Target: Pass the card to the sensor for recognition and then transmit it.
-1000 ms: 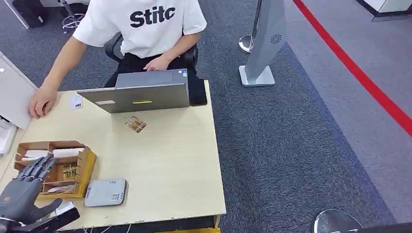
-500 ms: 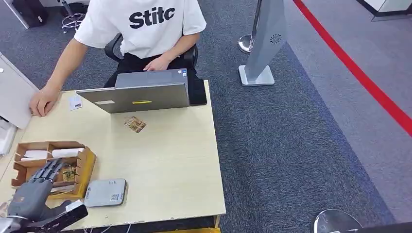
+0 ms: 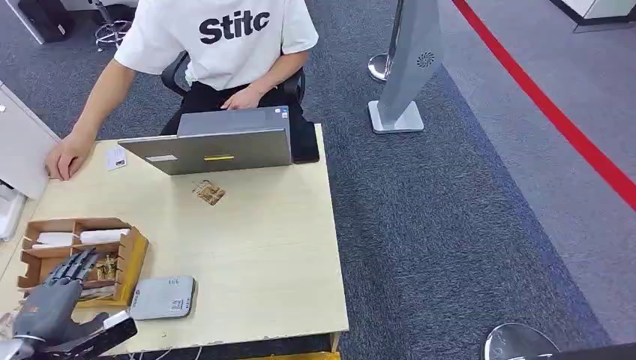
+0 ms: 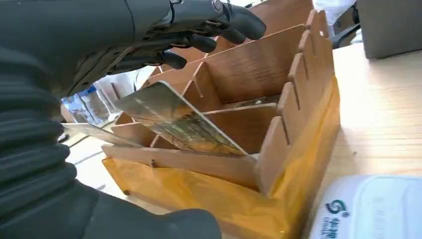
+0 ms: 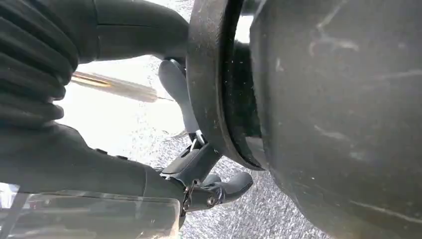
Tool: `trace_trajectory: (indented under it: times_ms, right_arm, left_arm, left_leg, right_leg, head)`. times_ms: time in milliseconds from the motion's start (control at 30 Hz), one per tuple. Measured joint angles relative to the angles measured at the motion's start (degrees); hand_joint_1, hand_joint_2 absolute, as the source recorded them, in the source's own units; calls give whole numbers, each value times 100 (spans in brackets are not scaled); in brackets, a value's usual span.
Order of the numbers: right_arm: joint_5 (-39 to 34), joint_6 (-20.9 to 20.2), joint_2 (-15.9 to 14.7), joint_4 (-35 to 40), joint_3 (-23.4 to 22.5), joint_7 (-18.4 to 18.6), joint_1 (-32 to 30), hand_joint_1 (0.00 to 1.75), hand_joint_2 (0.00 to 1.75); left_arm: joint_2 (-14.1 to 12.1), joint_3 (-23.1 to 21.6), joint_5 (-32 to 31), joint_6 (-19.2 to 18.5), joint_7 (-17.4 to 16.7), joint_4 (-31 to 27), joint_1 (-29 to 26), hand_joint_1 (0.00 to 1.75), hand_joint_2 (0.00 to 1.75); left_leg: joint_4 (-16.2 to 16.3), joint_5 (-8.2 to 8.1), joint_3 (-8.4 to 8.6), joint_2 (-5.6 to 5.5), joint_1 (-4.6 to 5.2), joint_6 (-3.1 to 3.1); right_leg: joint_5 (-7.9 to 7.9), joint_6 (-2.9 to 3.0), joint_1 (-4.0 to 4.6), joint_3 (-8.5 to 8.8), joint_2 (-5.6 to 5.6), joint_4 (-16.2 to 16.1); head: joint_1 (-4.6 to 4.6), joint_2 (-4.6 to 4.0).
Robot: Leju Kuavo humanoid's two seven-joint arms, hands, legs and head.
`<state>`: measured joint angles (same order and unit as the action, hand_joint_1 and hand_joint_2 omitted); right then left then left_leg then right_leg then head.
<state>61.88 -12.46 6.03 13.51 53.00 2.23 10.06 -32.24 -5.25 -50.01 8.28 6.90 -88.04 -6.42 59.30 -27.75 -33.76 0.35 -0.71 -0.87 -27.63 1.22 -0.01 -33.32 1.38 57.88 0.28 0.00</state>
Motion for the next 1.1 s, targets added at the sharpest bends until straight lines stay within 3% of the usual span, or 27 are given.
trace_trajectory:
  times_ms: [367,1000,1033,1067,1100]
  right_arm:
    - [13,2,-4,9,48,7,5,0,175]
    - [129,0,-7,55,256,-46,63,0,175]
    - [129,0,-7,57,258,-48,64,0,175]
    - [129,0,-7,57,260,-48,64,0,175]
    - [129,0,-7,57,262,-48,64,0,175]
  left_arm:
    - [-251,15,-162,39,-232,-511,-401,0,175]
    - [-264,107,-207,101,-297,-695,-581,0,175]
    - [-267,107,-207,101,-297,-695,-583,12,175]
    - [-269,107,-207,101,-297,-695,-583,157,175]
    - [-275,107,-207,101,-297,-695,-584,175,175]
  left_leg:
    - [-1,-2,-1,0,0,-2]
    - [-1,-2,-2,-2,0,-2]
    - [-1,-2,-2,-2,0,-2]
    - [-1,-2,-1,-2,0,-2]
    - [-1,-2,-2,-2,0,-2]
  right_leg:
    - [-1,0,0,0,0,0]
    - [-1,0,0,0,-3,0]
    - [-1,0,0,0,-3,0]
    - [-1,0,0,0,-3,0]
    - [-1,0,0,0,-3,0]
  head:
    - [2,-2]
    - [0,-2]
    - [0,-2]
    - [0,-2]
    - [0,-2]
